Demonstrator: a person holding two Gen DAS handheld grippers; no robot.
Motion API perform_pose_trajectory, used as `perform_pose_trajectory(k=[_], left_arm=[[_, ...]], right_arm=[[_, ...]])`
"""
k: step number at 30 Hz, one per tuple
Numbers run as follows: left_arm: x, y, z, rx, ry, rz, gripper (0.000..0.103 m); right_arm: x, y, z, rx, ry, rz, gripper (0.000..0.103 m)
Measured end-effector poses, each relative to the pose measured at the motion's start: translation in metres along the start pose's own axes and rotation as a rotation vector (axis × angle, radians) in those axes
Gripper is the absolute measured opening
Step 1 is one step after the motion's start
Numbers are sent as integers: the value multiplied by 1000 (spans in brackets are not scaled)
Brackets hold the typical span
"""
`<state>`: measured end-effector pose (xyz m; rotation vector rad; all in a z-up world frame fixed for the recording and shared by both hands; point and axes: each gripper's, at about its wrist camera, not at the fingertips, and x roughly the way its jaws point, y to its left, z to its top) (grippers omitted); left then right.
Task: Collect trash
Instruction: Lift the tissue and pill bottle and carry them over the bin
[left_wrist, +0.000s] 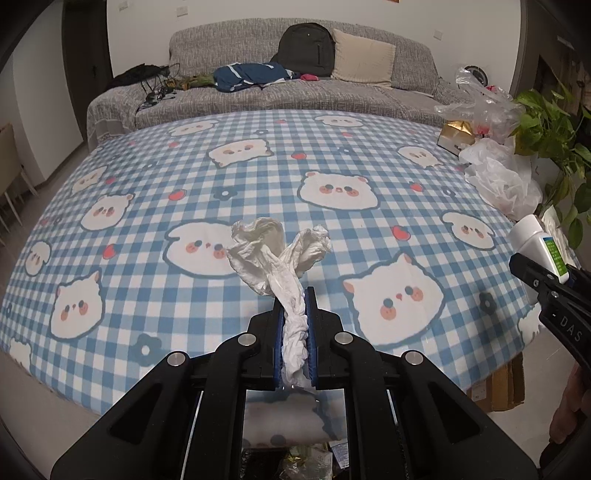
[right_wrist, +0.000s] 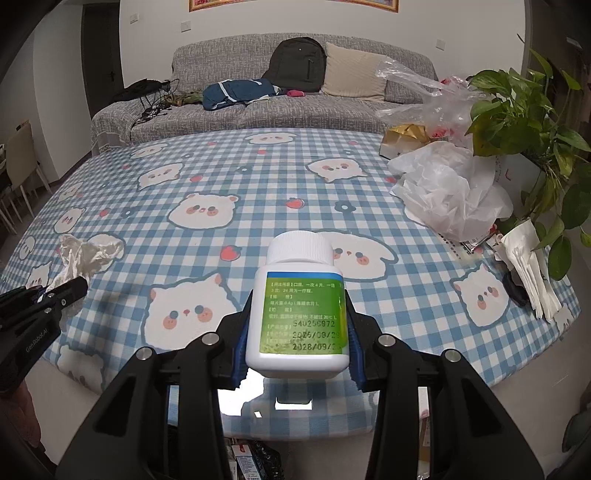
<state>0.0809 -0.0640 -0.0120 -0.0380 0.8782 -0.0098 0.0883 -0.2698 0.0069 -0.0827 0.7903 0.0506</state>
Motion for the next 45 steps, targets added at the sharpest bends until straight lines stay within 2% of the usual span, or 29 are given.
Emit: perform_pose_trajectory(k=[13,19,24,29,37,45], left_arm=[[-32,6,-50,-10,-5,-21,9],[-38,4,-72,-13,-4,-16,9],[-38,4,-98,-28,27,-42,9],[-46,4,-119,-43,20,-58,9],[-39,-2,-161,-50,67,-83,9],[-21,-19,-192,-31,114,-99,9]], right_arm=[[-23,7,-41,-2,-9,13,39],[-30,8,-63,-4,-6,22,39],[-40,13,-78,-19,-24,29,39],[-42,14,-99,-27,-15,40,39],[-42,21,-139,-42,4,57,39],[-31,20,-176,-40,67,53,39]])
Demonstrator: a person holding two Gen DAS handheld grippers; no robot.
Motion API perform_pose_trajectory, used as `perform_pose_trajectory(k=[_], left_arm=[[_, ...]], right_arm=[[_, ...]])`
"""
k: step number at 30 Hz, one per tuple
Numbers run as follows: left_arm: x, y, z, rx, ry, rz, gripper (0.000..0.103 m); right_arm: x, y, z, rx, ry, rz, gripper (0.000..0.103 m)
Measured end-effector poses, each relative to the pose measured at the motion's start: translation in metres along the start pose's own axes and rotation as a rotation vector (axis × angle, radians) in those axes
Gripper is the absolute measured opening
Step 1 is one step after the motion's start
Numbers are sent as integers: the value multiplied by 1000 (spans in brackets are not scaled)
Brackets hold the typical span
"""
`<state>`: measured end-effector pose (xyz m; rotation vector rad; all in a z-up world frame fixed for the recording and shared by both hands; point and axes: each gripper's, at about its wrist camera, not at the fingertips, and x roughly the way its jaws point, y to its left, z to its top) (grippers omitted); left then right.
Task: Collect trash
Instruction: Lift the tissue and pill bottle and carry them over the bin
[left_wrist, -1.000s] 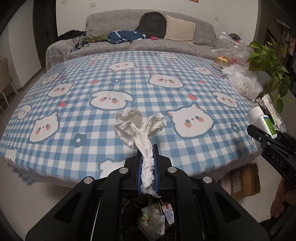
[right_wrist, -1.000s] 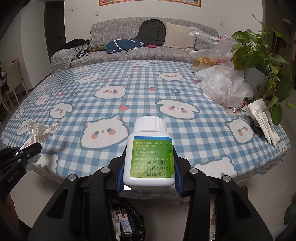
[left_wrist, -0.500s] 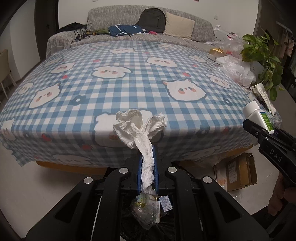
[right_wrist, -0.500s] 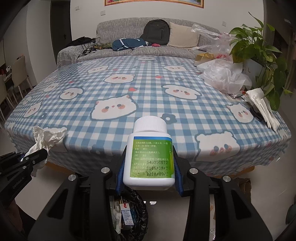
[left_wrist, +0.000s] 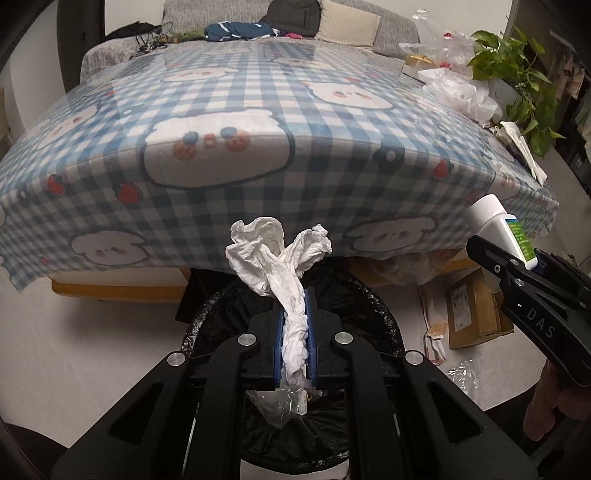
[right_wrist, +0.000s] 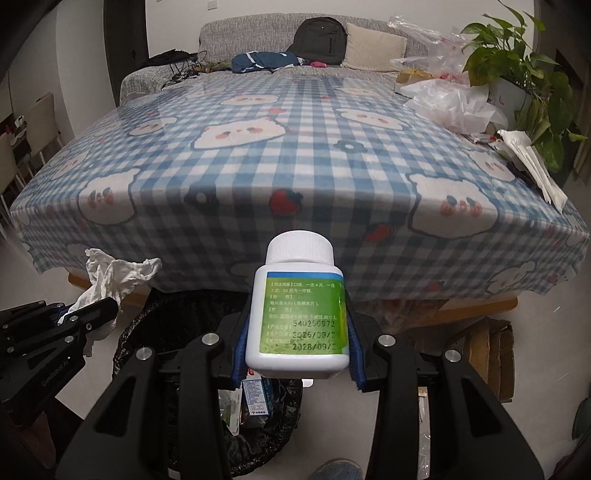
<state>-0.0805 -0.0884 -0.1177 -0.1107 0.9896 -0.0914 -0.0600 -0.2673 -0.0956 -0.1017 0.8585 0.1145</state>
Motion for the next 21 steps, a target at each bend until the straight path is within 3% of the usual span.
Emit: perform_pose_trajectory(k=[10,21], left_arm=[[35,-9,-17,5,44,4,9],[72,-24,-26,45,117,-10,10]], right_arm=[[30,-9,-42,32,89,-11,39],[42,-14,-40,36,129,-34,39]])
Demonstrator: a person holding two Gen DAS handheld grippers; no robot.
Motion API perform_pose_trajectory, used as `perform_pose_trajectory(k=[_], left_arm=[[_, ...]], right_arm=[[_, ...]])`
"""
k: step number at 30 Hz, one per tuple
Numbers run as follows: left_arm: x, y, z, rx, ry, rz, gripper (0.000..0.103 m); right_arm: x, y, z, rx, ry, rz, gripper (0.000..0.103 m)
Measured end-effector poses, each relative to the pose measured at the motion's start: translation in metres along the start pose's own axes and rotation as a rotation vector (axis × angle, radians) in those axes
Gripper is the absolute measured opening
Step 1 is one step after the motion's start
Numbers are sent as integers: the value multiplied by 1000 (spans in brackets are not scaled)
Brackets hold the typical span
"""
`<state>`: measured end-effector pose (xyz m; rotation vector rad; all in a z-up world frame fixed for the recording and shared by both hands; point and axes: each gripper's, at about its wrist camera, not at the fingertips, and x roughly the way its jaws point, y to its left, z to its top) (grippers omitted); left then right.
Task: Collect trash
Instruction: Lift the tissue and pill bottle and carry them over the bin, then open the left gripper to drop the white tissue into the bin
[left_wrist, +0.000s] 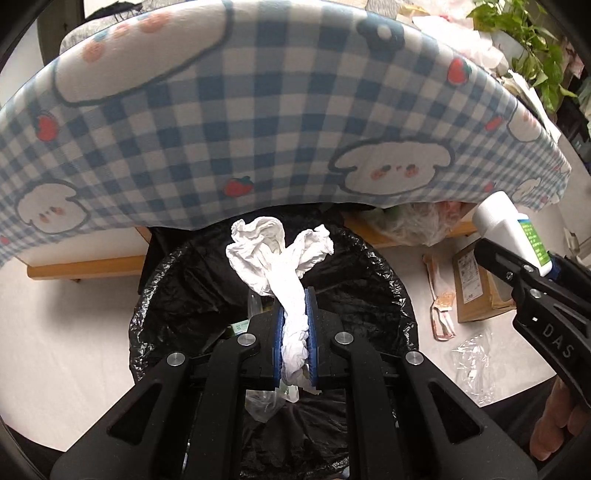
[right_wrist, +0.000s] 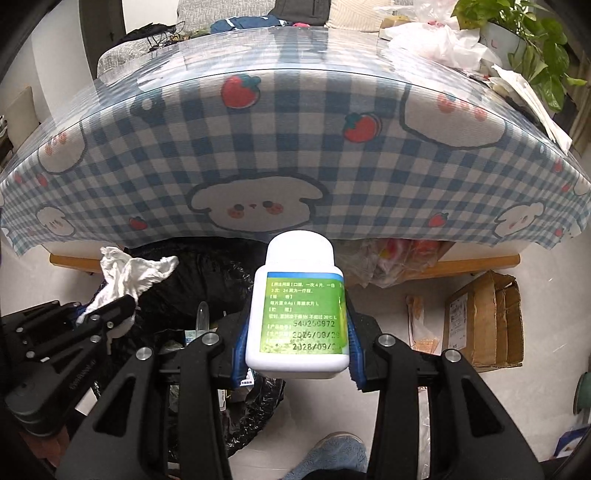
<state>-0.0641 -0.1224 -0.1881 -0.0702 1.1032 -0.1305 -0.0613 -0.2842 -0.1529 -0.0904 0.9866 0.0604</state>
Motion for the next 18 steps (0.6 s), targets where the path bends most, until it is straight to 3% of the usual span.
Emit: perform_pose_trajectory(k=[3,4,5,7,9,14,18], left_arm=[[2,-1,0,8,1,1,13],[1,0,0,5,3,6,19],[0,2,0,1,3,11,34],[-6,6,1,-7,-12,13,46],[-13,11,3,-3,-37,32,52],[-33,37,5,-43,-78,70,81],[-51,63,0,-73,-106,95,90]], right_arm=[[3,1,0,-2,9,2,39],[3,1,1,-2,10,3,39],[3,2,2,-3,10,3,39],[3,6,4,-8,14,8,39],[0,14,8,-21,8,16,39],[-8,42,17,-58,-14,51,39],[-11,70,21,-79,-22,79,40]])
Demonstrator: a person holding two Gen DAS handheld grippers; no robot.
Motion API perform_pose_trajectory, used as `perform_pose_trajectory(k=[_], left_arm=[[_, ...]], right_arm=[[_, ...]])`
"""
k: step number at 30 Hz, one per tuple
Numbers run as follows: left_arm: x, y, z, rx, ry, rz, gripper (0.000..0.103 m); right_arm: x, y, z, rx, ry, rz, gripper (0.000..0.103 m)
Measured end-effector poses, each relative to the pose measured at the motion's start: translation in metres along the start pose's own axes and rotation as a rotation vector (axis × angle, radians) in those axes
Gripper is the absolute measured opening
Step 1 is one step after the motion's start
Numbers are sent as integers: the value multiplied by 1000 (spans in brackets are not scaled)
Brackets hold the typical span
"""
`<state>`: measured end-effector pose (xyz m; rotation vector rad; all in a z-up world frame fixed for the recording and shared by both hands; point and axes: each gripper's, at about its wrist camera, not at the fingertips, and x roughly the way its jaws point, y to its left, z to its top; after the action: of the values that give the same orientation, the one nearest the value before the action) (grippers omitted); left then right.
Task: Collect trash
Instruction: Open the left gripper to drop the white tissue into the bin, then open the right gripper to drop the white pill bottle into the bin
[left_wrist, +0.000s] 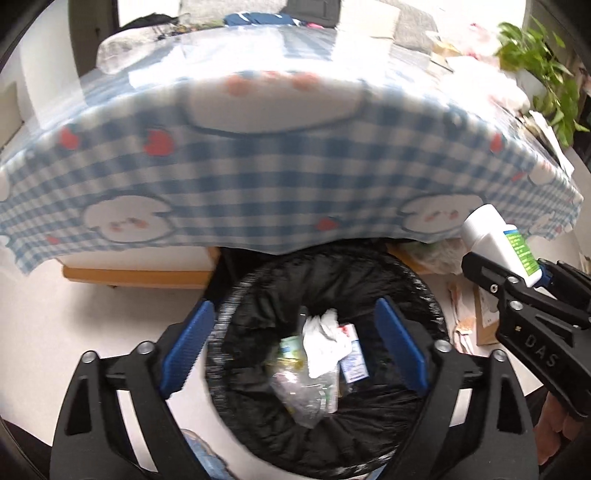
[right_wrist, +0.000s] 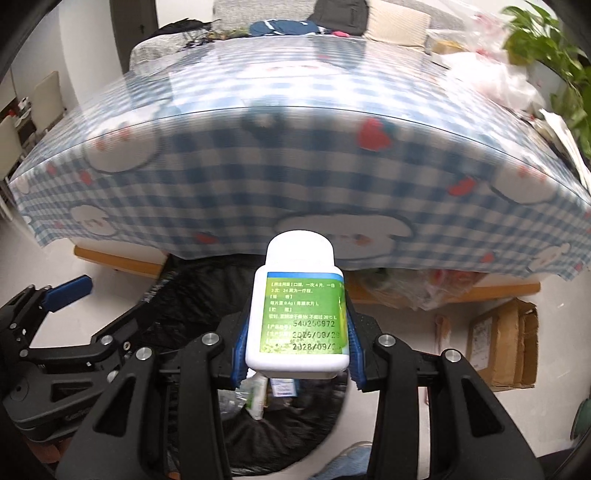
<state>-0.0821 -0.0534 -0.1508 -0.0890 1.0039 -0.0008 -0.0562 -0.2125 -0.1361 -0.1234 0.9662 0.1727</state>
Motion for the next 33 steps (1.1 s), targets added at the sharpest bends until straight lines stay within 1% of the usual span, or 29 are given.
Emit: perform_pose_trajectory(k=[2,5,10,17,24,26,27,29,30,31,32,33], left_arm=[[-4,15,0,-13,-15,12,97],[-11,38,-4,-44,-28,22,97],[-9,64,-7,-76,-13,36,97],[-8,77,-11,-82,2,43,97],[-5,81,-12,-80,15,49,97],[-5,81,-11,-76,19,52,97],[-5,81,-11,-76,21,53,97],[-6,80,-9,-74,22,49,97],[-7,79,-8,-72,20,47,97],[-9,78,-6,-70,16,44,97],[-12,77,-4,-67,9,42,97],[-16,75,-2,-62,1,43,97]], right_arm=[[3,13,1,-7,3,13,40],[8,29,0,-6,19,36,40],[18,53,-7,-22,44,52,40],[27,71,-14,-42,67,55,40],[29,72,-16,-44,66,60,40],[26,69,-14,-36,59,57,50],[23,66,-12,-29,51,54,57],[17,62,-8,-19,34,51,65],[13,60,-6,-14,24,46,72],[10,58,-3,-12,14,43,76],[7,56,0,-13,6,41,77],[3,54,3,-13,-2,33,81]])
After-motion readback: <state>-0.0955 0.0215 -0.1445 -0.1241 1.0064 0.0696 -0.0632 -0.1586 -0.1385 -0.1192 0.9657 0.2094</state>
